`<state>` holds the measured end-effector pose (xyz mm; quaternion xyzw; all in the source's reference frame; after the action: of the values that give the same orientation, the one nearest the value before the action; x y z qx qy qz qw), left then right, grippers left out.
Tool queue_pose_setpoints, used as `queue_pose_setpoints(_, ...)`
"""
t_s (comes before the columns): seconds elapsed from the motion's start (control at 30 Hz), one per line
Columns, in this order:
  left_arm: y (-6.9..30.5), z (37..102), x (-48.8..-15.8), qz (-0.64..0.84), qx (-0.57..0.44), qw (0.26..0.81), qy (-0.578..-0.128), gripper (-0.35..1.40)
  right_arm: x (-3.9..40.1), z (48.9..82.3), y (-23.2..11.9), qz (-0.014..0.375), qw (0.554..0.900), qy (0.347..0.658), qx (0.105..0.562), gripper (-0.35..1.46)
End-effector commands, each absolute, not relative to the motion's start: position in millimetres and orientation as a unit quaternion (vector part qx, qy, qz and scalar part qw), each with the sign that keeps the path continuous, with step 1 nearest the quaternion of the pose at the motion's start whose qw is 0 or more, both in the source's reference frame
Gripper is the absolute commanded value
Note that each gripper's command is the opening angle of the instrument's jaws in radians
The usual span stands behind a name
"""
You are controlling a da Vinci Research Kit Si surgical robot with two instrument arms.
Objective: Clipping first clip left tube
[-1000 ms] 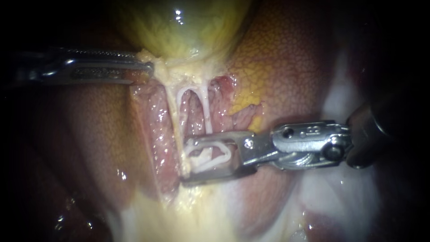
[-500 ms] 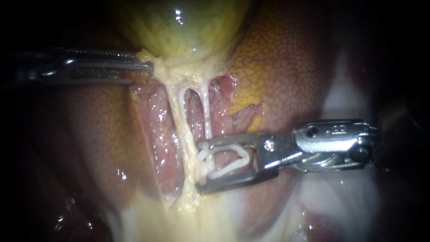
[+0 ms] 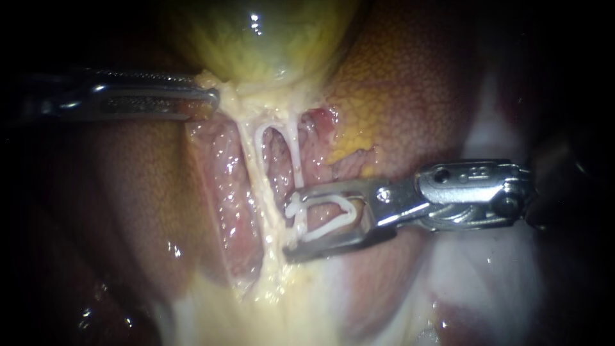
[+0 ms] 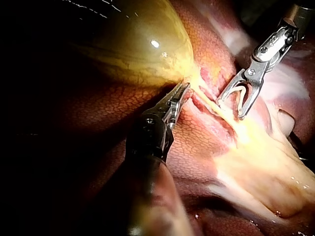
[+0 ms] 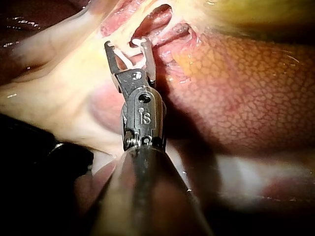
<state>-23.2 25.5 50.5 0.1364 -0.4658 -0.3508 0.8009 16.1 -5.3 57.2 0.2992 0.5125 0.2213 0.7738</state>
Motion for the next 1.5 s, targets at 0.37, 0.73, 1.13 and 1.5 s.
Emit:
queue_pose_setpoints(0.37, 25.5, 50.5, -23.2, -0.351, 0.136, 0.801, -0.466, -0.35, 16.0, 59.5, -4.3, 0.214, 0.750, 0.533, 0.328, 0.42)
queue_pose_setpoints(0.73, 25.5, 50.8, -23.2, -0.351, 0.136, 0.801, -0.466, -0.35, 19.8, 61.4, -5.3, 0.195, 0.726, 0.550, 0.364, 0.42)
queue_pose_setpoints(1.13, 25.5, 50.8, -23.1, -0.350, 0.136, 0.801, -0.466, -0.35, 20.6, 60.6, -6.6, 0.149, 0.670, 0.602, 0.408, 0.36)
queue_pose_setpoints(1.5, 25.5, 50.8, -23.1, -0.350, 0.136, 0.801, -0.466, -0.35, 21.6, 58.8, -8.3, 0.117, 0.647, 0.612, 0.439, 0.31)
